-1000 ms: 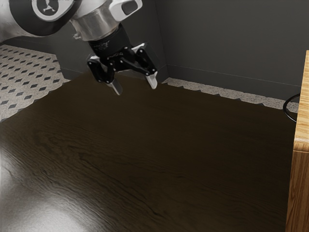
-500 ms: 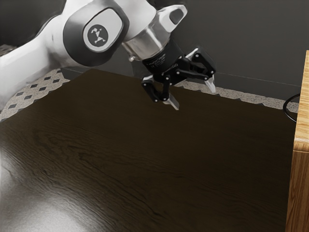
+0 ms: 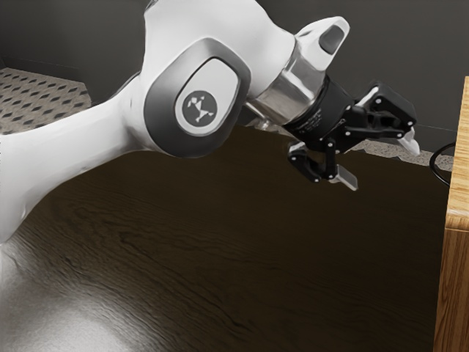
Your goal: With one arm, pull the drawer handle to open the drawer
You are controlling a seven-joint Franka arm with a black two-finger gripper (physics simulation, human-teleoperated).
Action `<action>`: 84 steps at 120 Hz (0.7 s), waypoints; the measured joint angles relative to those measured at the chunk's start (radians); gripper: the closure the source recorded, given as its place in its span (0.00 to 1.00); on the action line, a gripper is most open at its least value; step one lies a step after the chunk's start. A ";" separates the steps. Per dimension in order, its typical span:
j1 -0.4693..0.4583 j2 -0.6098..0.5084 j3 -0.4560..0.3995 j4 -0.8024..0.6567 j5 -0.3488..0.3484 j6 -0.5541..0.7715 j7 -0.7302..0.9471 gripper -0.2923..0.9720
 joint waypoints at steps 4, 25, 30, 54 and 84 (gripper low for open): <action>-0.018 0.000 0.002 -0.002 -0.002 0.004 0.006 0.23; -0.022 -0.001 0.006 -0.005 -0.027 0.002 0.064 0.23; -0.010 -0.002 0.010 -0.011 -0.030 0.002 0.077 0.23; 0.057 -0.003 0.020 -0.024 -0.036 0.010 0.130 0.23; 0.040 -0.002 0.011 -0.025 -0.044 0.019 0.174 0.23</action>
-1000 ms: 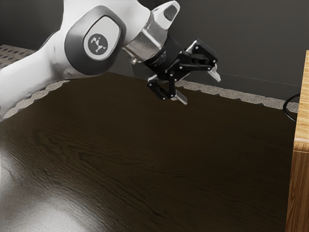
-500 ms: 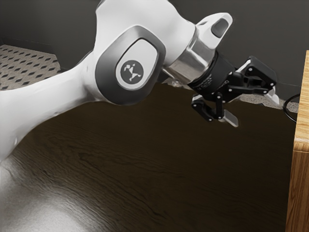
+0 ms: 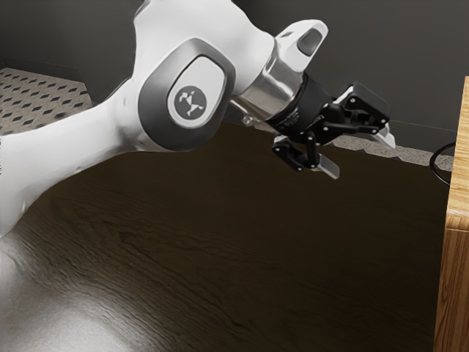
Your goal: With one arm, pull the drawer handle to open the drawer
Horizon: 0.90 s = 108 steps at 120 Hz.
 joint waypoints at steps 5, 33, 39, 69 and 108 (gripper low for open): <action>-0.015 0.001 0.000 0.000 -0.001 0.001 0.006 0.23; -0.051 0.005 0.008 0.000 -0.003 0.003 0.031 0.23; -0.040 0.005 0.009 0.000 -0.004 0.003 0.036 0.23; -0.017 0.030 0.002 0.007 -0.007 0.014 0.050 0.23; -0.018 0.096 -0.001 0.043 -0.023 0.040 0.061 0.23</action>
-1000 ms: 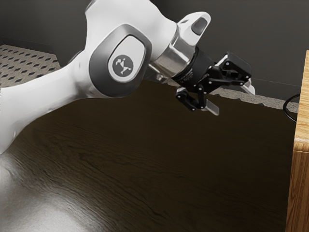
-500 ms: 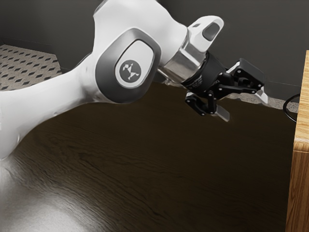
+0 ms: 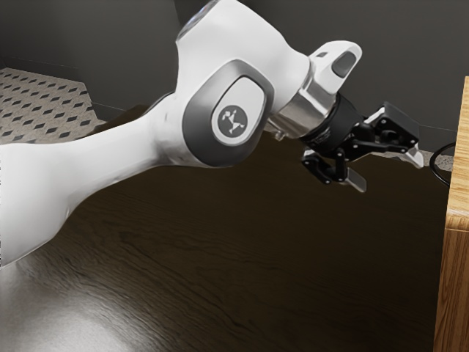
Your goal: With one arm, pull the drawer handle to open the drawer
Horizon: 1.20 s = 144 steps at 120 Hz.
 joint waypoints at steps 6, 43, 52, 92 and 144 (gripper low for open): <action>0.000 0.006 -0.001 0.005 -0.001 0.004 0.001 0.23; -0.002 0.032 -0.006 0.014 -0.003 0.050 0.006 0.23; -0.003 0.037 -0.008 0.014 -0.003 0.061 0.006 0.23; -0.003 0.059 -0.008 0.015 -0.011 0.087 0.007 0.23; -0.002 0.025 0.013 -0.033 -0.015 0.094 0.008 0.23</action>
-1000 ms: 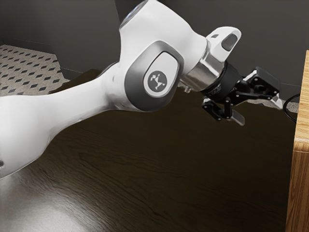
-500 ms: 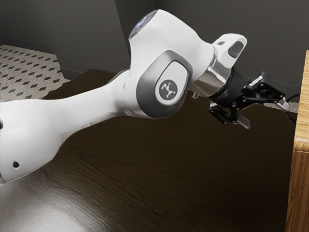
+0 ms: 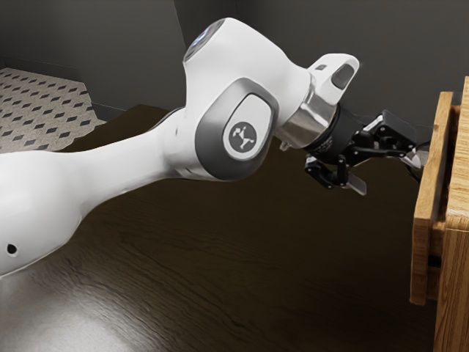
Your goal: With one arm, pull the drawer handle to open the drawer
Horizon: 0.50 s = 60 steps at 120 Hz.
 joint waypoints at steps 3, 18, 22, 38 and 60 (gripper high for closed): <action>-0.003 -0.005 0.006 -0.007 -0.001 0.000 0.000 0.23; -0.005 -0.048 0.035 -0.061 -0.008 0.003 0.001 0.23; -0.004 -0.060 0.041 -0.074 -0.009 0.004 0.001 0.23; -0.002 -0.099 0.059 -0.124 -0.012 0.010 0.002 0.23; -0.013 -0.149 0.090 -0.185 -0.019 0.021 0.006 0.23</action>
